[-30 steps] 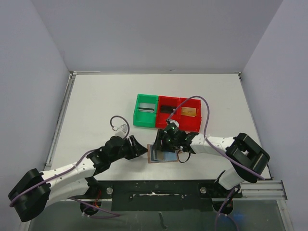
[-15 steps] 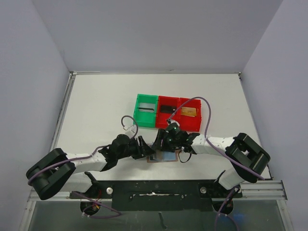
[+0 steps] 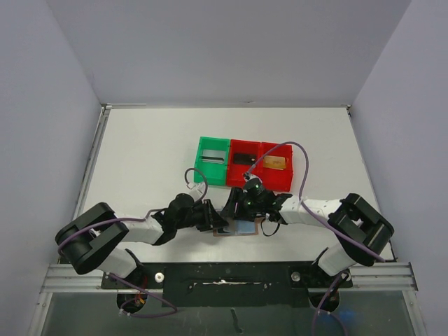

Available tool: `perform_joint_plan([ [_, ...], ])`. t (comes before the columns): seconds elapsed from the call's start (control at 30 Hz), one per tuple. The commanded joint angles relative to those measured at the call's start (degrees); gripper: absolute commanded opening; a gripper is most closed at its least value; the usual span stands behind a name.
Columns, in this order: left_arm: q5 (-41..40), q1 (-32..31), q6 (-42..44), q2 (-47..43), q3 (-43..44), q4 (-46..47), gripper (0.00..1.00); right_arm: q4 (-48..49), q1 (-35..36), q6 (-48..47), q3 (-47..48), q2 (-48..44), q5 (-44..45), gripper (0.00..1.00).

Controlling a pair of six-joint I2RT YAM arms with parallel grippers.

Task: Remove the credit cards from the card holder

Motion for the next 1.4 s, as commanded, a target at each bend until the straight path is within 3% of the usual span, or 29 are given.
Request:
perform_joint_plan([
  [0.0, 0.4, -0.2, 1.1, -0.2, 3.1, 3.0, 0.16, 0.6, -0.4, -0.4, -1.0, -1.9, -0.8, 0.57],
  [0.1, -2.2, -0.2, 2.1, -1.2, 4.5, -3.8, 0.07, 0.4, -0.4, -0.6, -0.6, -3.5, -0.9, 0.66],
  [0.27, -4.7, -0.2, 2.9, -3.7, 5.7, -10.9, 0.06, -2.9, -1.1, -2.2, 0.7, -7.6, 1.3, 0.81],
  [0.43, -4.2, -0.2, 3.9, -4.0, 6.6, -12.3, 0.06, -10.9, -3.4, -3.8, 1.8, -12.9, 6.2, 0.84],
  [0.5, -3.3, -0.3, 5.0, -3.1, 8.0, -13.0, 0.09, -13.5, -4.3, -3.2, 1.4, -15.3, 8.5, 0.84],
  [0.63, -2.4, -1.0, 6.9, -1.1, 11.2, -15.1, 0.27, -16.9, -5.8, -0.8, -1.2, -20.9, 12.4, 0.85],
  [0.8, -1.2, -2.3, 8.4, 1.5, 14.6, -15.6, 0.38, -16.8, -7.6, 2.2, -6.0, -27.4, 13.2, 0.87],
  [1.13, 3.1, -4.2, 8.8, 8.4, 19.6, -13.9, 0.42, -15.9, -9.0, 4.0, -9.6, -32.9, 10.8, 0.88],
  [1.37, 4.1, -6.4, 8.8, 8.5, 20.5, -12.9, 0.45, -14.1, -9.3, 5.6, -10.9, -34.6, 10.2, 0.87],
])
